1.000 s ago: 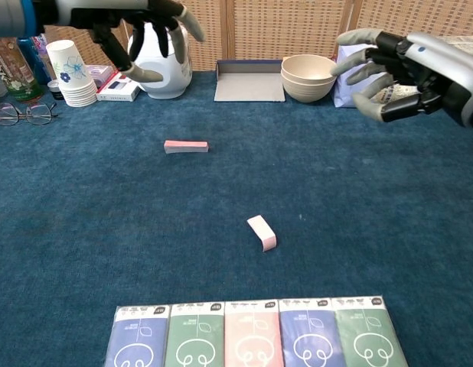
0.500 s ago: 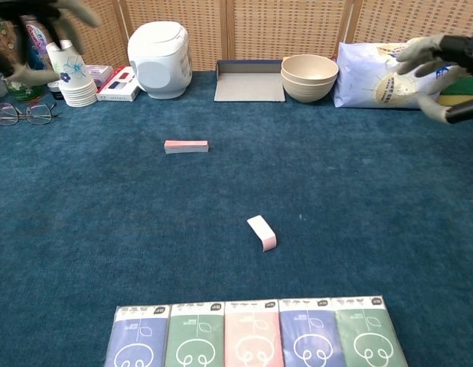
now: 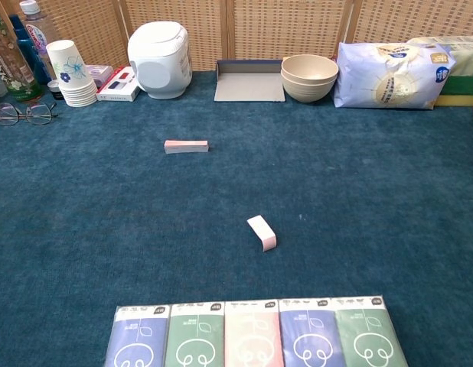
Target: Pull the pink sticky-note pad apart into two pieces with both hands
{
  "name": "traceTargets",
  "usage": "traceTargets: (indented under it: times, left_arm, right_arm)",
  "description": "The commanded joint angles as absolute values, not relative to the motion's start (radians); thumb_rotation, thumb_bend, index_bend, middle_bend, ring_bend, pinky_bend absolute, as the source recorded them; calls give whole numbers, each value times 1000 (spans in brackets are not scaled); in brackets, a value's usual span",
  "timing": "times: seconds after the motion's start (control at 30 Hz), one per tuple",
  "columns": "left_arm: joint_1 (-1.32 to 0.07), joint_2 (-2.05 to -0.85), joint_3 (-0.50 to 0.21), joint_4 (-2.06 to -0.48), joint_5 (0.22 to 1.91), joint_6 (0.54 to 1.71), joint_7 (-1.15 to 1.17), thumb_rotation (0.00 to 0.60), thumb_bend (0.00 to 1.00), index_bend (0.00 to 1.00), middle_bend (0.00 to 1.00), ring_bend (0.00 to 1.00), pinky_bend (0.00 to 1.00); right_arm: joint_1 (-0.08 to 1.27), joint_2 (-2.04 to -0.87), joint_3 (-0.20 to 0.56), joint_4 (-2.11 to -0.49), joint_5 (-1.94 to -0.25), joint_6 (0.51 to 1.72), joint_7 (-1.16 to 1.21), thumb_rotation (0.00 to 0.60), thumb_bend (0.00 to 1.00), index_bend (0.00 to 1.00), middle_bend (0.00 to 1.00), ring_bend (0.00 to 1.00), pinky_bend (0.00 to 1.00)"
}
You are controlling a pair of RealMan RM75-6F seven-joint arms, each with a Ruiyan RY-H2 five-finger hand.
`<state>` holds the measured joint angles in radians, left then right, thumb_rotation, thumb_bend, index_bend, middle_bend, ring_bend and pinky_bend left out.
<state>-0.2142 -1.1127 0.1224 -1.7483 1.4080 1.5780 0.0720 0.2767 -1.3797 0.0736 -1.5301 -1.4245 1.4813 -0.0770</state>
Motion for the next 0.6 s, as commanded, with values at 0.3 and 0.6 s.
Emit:
traceTargets:
  times: [0.3, 0.6]
  left_arm:
    - [-112, -1110, 124, -1725, 1478, 1651, 73, 600, 299, 164, 317, 308, 436]
    - [-114, -1118, 96, -1736, 1510, 1615, 88, 600, 299, 171, 317, 309, 436]
  right_arm:
    - [217, -1347, 57, -1563, -1441, 1505, -59, 600, 491, 286, 264, 189, 272]
    - [199, -1348, 62, -1555, -1446, 1500, -42, 600, 491, 290, 264, 188, 272]
